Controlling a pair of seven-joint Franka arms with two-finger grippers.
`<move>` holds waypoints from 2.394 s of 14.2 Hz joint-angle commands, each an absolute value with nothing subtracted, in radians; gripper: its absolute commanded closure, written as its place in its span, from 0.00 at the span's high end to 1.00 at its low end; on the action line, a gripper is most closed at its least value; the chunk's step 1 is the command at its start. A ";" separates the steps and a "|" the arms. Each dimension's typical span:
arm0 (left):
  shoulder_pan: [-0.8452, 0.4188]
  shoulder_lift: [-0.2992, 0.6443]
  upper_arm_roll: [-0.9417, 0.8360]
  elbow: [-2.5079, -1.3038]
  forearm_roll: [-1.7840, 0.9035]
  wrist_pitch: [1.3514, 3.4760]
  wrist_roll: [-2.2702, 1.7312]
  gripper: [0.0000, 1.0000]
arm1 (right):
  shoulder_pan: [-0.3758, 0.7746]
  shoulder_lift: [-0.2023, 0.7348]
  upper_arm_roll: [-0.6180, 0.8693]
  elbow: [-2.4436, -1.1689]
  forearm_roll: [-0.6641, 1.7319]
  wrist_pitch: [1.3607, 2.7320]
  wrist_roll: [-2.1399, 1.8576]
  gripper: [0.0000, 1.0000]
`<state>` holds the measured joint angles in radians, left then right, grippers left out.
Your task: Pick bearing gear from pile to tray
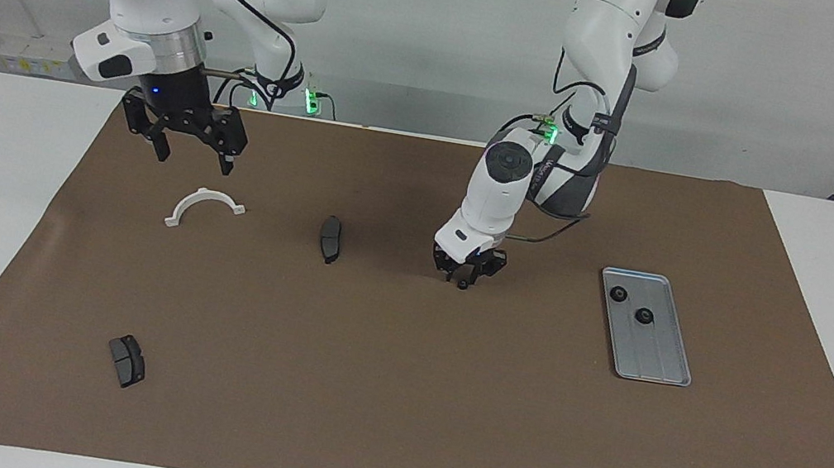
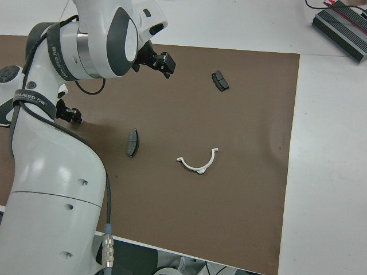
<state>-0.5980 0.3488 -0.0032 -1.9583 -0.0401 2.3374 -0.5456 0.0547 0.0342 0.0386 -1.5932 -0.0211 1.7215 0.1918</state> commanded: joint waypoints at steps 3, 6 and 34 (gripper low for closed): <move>-0.609 0.330 0.014 -1.979 -0.020 2.342 -0.558 0.37 | 0.038 0.071 0.052 -1.549 -0.018 1.623 0.155 1.00; -0.603 0.334 0.014 -1.980 -0.018 2.367 -0.555 0.34 | 0.028 0.051 0.052 -1.591 -0.018 1.621 0.138 1.00; -0.266 0.365 0.012 -1.756 0.014 2.186 -0.343 0.06 | 0.000 0.012 0.051 -1.660 -0.009 1.658 0.155 1.00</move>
<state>-0.3550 0.3637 0.0244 -1.7727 0.0042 2.2298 -0.4359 0.0188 0.0016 0.0406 -1.6796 -0.0200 1.6731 0.1672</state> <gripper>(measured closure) 0.762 0.000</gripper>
